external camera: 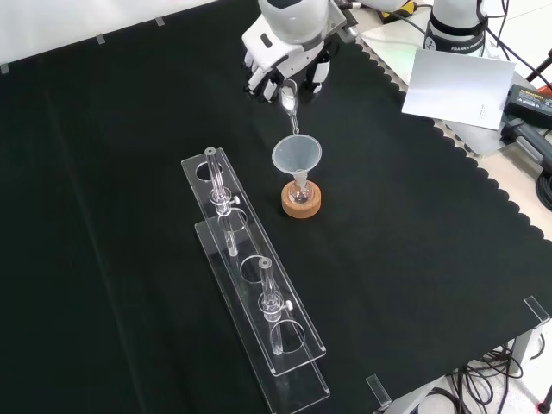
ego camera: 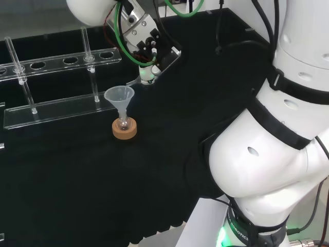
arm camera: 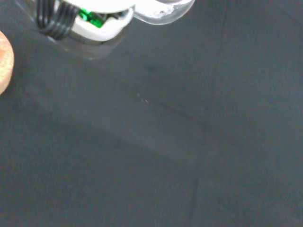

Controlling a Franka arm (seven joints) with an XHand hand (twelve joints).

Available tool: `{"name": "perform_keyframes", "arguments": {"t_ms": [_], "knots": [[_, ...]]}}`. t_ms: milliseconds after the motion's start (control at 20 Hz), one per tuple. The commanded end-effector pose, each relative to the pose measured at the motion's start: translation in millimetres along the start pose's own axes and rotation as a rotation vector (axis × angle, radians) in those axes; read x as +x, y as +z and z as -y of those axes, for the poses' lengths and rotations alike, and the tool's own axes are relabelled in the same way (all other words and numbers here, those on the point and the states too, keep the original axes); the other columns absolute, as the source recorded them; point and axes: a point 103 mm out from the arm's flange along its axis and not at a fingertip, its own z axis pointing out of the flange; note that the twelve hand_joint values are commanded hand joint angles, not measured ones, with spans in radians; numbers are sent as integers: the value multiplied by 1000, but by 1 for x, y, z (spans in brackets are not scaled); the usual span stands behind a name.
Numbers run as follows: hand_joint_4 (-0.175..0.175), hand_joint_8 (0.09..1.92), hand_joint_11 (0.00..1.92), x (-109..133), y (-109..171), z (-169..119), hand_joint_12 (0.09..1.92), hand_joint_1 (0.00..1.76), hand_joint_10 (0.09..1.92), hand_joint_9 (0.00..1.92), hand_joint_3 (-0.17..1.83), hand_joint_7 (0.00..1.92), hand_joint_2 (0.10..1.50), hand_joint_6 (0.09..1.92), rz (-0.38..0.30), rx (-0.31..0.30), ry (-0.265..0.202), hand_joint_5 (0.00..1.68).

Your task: Pour all the NaCl from the weighing funnel into the round-bottom flask.

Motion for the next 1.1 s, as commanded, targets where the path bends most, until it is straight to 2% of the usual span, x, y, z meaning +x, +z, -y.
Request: {"name": "perform_keyframes", "arguments": {"t_ms": [50,450,1100], "knots": [[175,630,979,6,-2,-3,920,1126,197,1109,525,682,706,519,46,18,-3,1329],[175,631,980,14,-7,-5,921,1126,195,1108,525,677,706,518,77,12,-1,1329],[175,633,986,20,-14,-6,921,1126,193,1109,525,670,706,519,152,38,11,1328]]}}
